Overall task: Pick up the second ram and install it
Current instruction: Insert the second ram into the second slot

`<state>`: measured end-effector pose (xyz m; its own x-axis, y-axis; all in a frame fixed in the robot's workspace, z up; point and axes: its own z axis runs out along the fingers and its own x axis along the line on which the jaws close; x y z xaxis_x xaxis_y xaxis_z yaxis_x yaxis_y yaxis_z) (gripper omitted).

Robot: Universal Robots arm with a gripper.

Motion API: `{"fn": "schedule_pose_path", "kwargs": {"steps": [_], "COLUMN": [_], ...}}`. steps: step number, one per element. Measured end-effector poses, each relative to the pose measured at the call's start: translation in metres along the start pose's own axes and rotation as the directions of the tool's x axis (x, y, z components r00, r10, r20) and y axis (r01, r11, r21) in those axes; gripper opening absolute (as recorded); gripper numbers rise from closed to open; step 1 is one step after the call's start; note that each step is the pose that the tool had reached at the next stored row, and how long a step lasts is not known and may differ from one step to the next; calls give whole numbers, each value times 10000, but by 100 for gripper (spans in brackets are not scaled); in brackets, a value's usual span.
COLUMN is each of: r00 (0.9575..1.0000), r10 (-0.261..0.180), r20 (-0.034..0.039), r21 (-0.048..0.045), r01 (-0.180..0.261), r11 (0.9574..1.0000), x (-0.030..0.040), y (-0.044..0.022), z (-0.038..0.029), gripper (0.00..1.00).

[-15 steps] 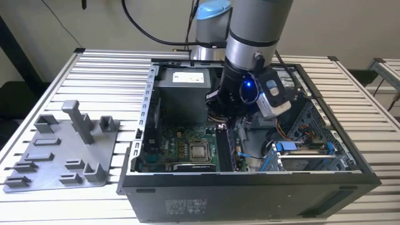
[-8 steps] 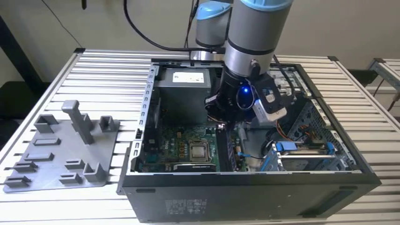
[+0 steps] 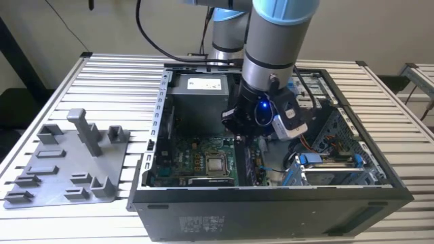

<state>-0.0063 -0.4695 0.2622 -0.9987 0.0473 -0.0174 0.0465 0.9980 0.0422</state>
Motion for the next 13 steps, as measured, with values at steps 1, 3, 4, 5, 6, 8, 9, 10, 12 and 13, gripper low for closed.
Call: {"fn": "schedule_pose_path", "kwargs": {"steps": [1, 3, 4, 5, 6, 8, 9, 10, 12, 13], "r00": [10000, 10000, 10000, 10000, 10000, 9999, 9999, 9999, 9999, 9999], "r10": [0, -10, -35, -61, -87, -119, -125, -128, -130, -130], "r20": [0, 0, -2, -3, -4, -5, -7, -15, -17, -16], "r21": [0, 1, 2, 1, 0, 3, 13, 46, 72, 76], "r01": [0, 10, 35, 61, 87, 119, 125, 128, 130, 130], "r11": [10000, 10000, 10000, 10000, 10000, 9999, 9999, 9999, 9999, 9999], "x": [0, 1, 2, 3, 3, 8, 12, 12, 12, 12], "y": [-1, -3, -5, -6, -7, -9, -10, -10, -11, -11], "z": [20, 56, 72, 89, 108, 141, 153, 156, 156, 156], "gripper": [13, 13, 13, 13, 13, 13, 13, 13, 13, 13]}}
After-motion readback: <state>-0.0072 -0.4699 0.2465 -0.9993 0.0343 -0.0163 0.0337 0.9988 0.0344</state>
